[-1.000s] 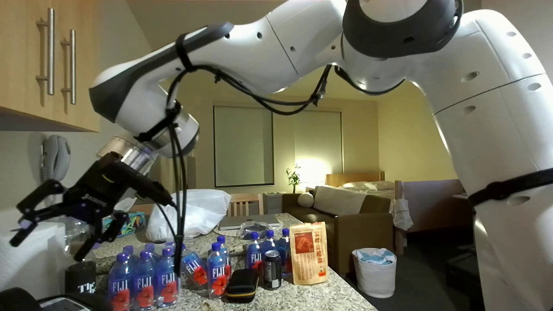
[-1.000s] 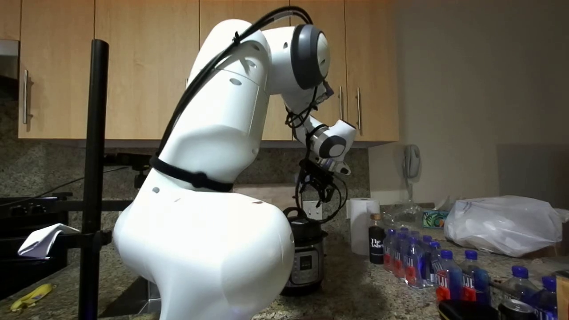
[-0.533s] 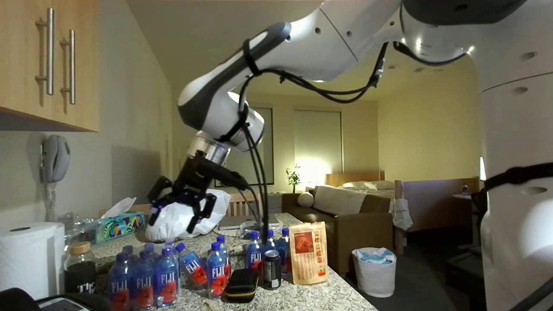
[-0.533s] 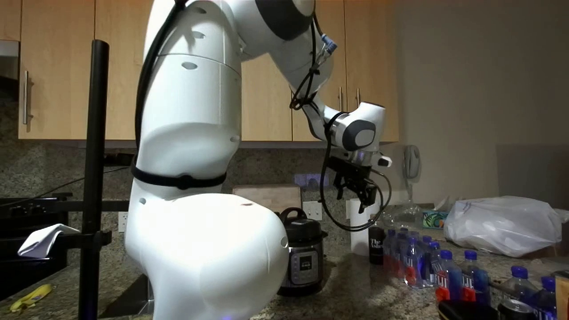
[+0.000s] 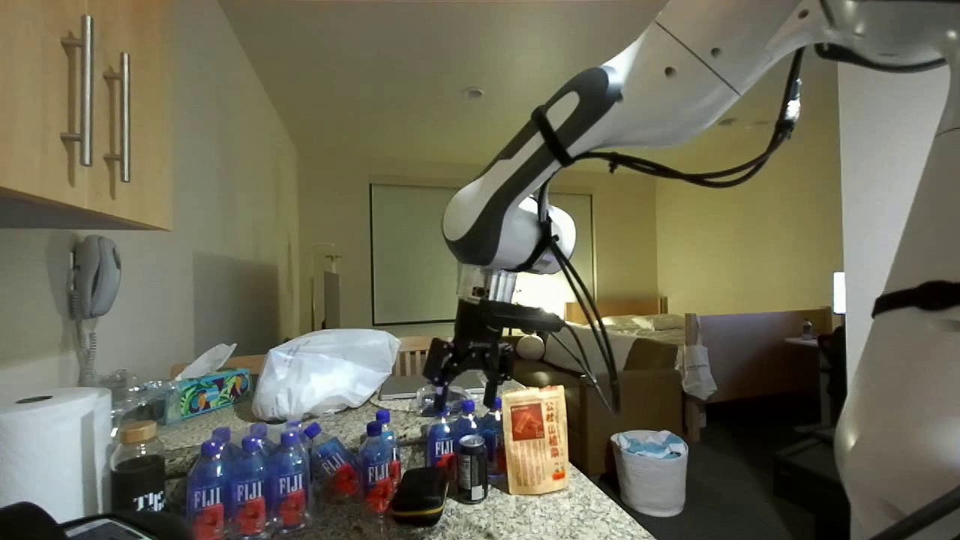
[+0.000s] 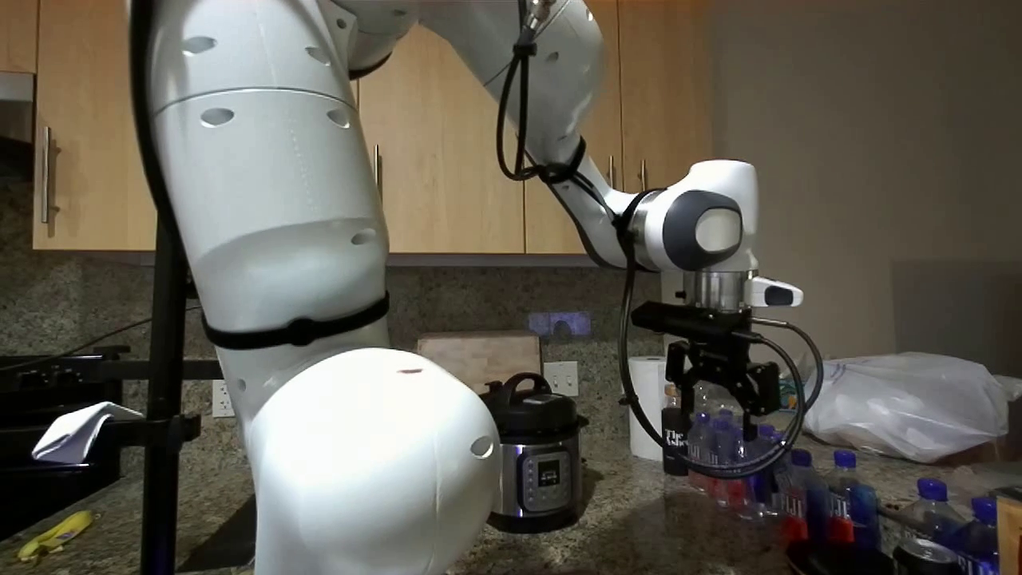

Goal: Pick up the lid and put it on the cooker

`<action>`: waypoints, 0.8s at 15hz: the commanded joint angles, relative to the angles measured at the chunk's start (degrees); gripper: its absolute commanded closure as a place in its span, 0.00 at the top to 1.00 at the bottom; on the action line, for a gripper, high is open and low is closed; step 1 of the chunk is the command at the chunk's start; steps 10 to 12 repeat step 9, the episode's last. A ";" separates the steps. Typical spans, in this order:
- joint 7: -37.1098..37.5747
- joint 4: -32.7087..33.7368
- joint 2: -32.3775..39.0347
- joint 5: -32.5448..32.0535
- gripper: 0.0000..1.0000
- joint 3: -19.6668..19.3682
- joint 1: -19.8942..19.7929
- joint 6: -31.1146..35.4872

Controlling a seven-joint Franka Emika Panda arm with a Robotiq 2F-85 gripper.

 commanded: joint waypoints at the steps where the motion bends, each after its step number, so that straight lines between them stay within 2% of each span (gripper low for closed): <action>1: -0.31 -7.26 -8.10 -4.74 1.00 -0.93 -1.56 0.20; 4: -3.35 -8.51 -9.47 -2.25 1.00 -3.59 -0.89 -0.58; 5: -0.59 -6.48 -7.28 -3.45 1.00 -2.29 -0.91 -0.31; 12: -1.37 -7.38 -8.29 -3.34 1.00 -3.36 -1.04 -0.38</action>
